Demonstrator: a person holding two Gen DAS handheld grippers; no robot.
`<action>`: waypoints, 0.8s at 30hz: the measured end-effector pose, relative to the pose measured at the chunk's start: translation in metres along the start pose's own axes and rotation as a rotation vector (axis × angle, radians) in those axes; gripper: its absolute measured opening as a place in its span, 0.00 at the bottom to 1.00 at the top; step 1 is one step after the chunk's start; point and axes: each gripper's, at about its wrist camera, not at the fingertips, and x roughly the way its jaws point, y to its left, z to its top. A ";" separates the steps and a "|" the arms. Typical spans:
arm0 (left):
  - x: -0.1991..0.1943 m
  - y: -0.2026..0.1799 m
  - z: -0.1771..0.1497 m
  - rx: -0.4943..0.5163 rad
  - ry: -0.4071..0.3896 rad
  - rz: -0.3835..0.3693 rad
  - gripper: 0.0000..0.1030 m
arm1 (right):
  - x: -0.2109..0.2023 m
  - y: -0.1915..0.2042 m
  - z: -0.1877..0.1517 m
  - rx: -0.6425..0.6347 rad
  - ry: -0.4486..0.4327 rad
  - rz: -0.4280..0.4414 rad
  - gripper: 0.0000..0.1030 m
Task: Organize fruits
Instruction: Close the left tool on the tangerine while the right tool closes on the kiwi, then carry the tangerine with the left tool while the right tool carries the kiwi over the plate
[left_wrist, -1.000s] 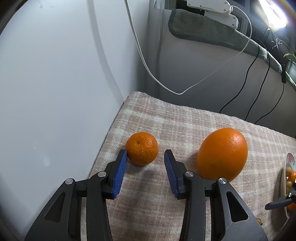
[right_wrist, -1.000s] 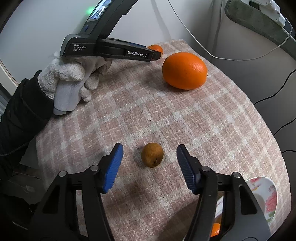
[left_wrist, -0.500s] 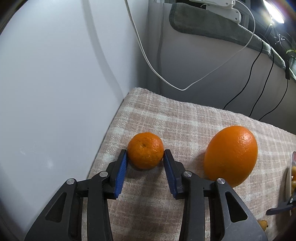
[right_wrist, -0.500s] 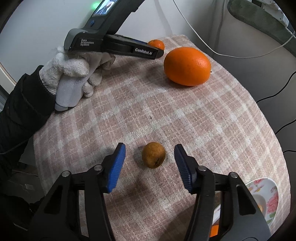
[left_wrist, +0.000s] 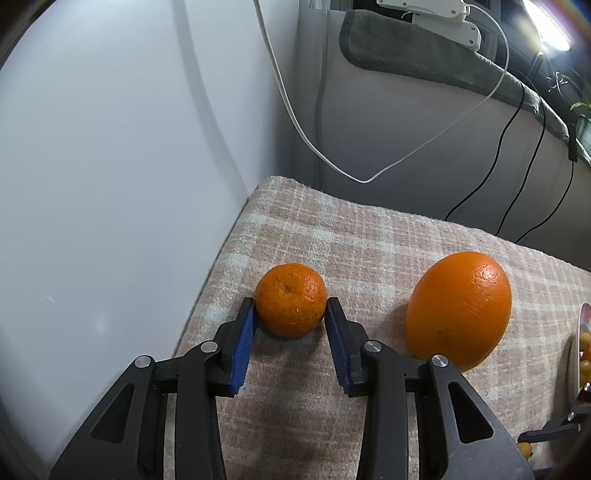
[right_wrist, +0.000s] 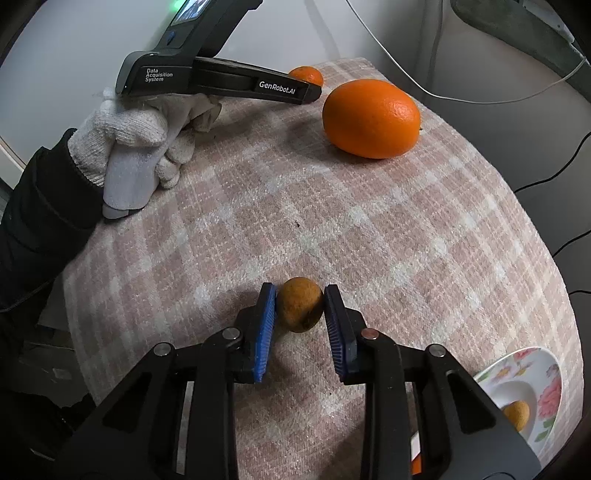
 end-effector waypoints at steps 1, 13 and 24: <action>-0.001 0.000 0.000 -0.002 -0.001 0.001 0.35 | 0.000 0.000 0.000 0.000 -0.001 -0.001 0.27; -0.024 0.002 -0.011 -0.008 -0.028 0.006 0.35 | -0.014 0.010 -0.004 0.020 -0.031 0.006 0.27; -0.071 -0.010 -0.026 0.012 -0.090 -0.007 0.34 | -0.040 0.016 -0.012 0.046 -0.087 0.017 0.27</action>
